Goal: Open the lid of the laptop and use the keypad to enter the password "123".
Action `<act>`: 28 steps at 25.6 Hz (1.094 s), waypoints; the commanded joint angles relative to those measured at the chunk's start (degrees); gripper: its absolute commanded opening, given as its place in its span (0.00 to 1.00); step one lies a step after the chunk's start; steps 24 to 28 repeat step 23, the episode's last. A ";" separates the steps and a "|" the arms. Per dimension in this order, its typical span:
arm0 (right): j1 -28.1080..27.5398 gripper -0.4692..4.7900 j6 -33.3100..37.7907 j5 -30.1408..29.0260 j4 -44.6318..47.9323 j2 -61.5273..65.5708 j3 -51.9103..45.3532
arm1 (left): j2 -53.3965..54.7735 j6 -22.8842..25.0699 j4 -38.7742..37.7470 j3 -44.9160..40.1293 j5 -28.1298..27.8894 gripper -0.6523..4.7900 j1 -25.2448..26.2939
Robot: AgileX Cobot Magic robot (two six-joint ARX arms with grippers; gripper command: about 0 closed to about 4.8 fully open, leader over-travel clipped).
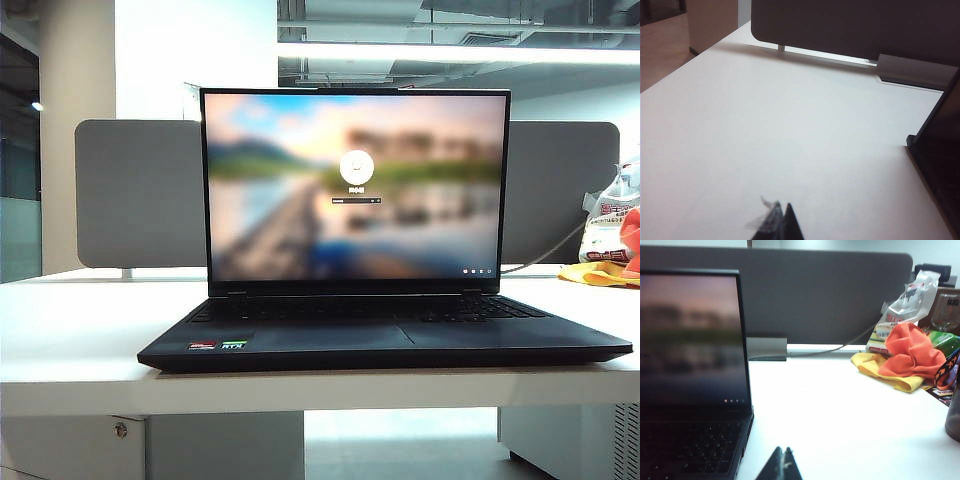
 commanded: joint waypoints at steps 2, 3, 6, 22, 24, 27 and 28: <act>-1.36 0.08 -0.02 0.15 -4.02 0.00 -0.20 | 0.02 -0.07 0.52 0.00 0.02 0.11 0.11; -1.64 0.08 0.00 0.13 -6.19 0.00 -0.20 | 0.02 -0.07 0.52 0.00 0.02 0.11 0.11; -1.81 0.08 -0.02 0.13 -8.87 0.00 -0.20 | 0.02 -0.07 0.52 0.00 0.02 0.11 0.11; -1.81 0.08 -0.02 -0.02 -8.92 0.00 -0.20 | 0.02 -0.07 0.52 0.00 0.02 0.11 0.11; -1.81 0.08 -0.02 -0.02 -8.92 0.00 -0.20 | 0.02 -0.07 0.52 0.00 0.02 0.11 0.11; -1.81 0.08 -0.02 -0.02 -8.92 0.00 -0.20 | 0.02 -0.07 0.52 0.00 0.02 0.11 0.11; -1.81 0.08 -0.02 -0.02 -8.92 0.00 -0.20 | 0.02 -0.07 0.52 0.00 0.02 0.11 0.11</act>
